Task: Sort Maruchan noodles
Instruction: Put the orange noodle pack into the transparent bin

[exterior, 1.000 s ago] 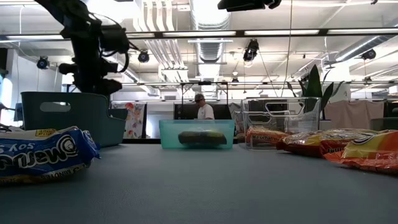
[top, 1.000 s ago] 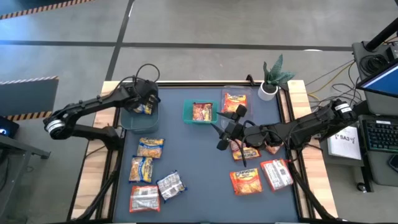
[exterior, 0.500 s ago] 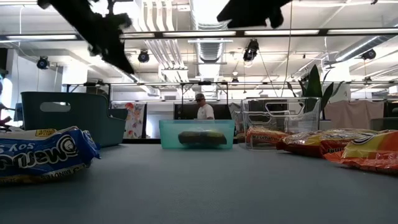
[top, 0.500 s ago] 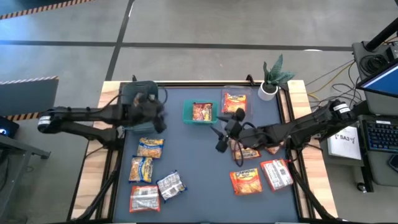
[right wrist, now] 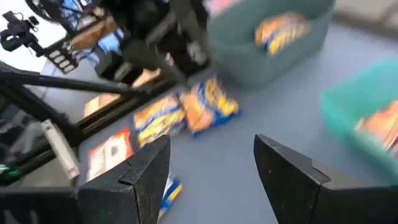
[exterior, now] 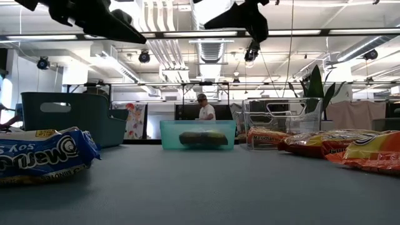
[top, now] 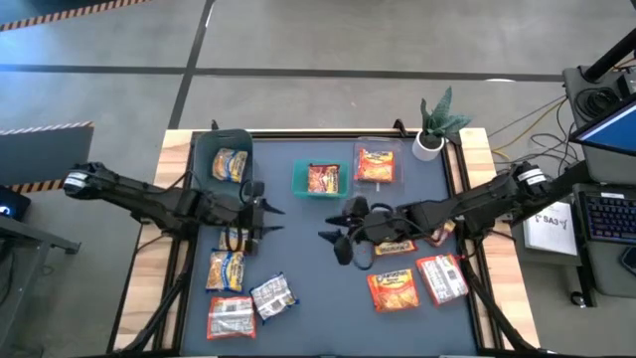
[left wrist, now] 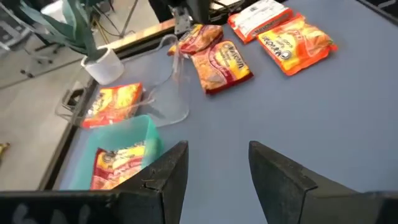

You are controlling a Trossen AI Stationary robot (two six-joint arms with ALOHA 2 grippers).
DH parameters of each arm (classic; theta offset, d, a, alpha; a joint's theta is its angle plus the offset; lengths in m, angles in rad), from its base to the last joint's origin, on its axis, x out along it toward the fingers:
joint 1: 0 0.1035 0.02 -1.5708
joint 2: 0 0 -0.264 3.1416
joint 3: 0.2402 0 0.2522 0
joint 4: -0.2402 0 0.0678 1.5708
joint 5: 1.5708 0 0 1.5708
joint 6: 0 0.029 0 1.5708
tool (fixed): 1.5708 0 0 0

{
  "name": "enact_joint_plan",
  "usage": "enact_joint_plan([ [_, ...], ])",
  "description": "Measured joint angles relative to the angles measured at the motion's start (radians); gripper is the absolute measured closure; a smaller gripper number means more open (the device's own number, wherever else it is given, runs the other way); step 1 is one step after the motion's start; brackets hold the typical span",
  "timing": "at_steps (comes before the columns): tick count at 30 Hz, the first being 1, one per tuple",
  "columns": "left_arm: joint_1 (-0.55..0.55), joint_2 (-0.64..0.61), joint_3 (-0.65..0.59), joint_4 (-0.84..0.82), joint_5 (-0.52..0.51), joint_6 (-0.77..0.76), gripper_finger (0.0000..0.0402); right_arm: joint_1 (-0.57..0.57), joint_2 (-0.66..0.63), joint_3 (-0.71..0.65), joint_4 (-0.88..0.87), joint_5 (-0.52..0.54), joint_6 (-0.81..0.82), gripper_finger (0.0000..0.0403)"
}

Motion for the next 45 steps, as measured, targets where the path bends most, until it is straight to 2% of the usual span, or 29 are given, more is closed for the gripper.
enact_joint_plan([
  [6,0.0,-0.022,0.002,-0.014,-0.111,0.054,0.0251,0.0,0.103,0.157,-0.308,-0.069,0.231,0.0184],
  [13,0.001,-0.049,0.003,-0.053,-0.17,0.056,0.0251,0.0,0.215,0.345,-0.885,-0.227,0.469,0.0184],
  [17,0.001,-0.053,0.003,-0.053,-0.175,0.071,0.0251,0.007,0.232,0.369,-1.113,-0.268,0.591,0.0184],
  [20,0.001,-0.053,0.003,-0.053,-0.175,0.079,0.0251,0.009,0.227,0.345,-1.179,-0.288,0.65,0.0184],
  [28,0.001,-0.049,-0.008,-0.057,-0.175,0.047,0.0251,0.016,0.204,0.248,-1.196,-0.36,0.688,0.0184],
  [36,0.001,-0.049,-0.032,-0.057,-0.173,-0.044,0.0251,0.044,0.114,0.07,-1.175,-0.41,0.749,0.0184],
  [42,0.001,-0.042,-0.036,-0.055,-0.173,-0.082,0.0251,0.119,0.012,-0.071,-0.909,-0.492,0.869,0.0184],
  [45,0.001,-0.03,-0.036,-0.053,-0.173,-0.083,0.0251,0.171,-0.011,-0.127,-0.798,-0.496,0.966,0.0184],
])
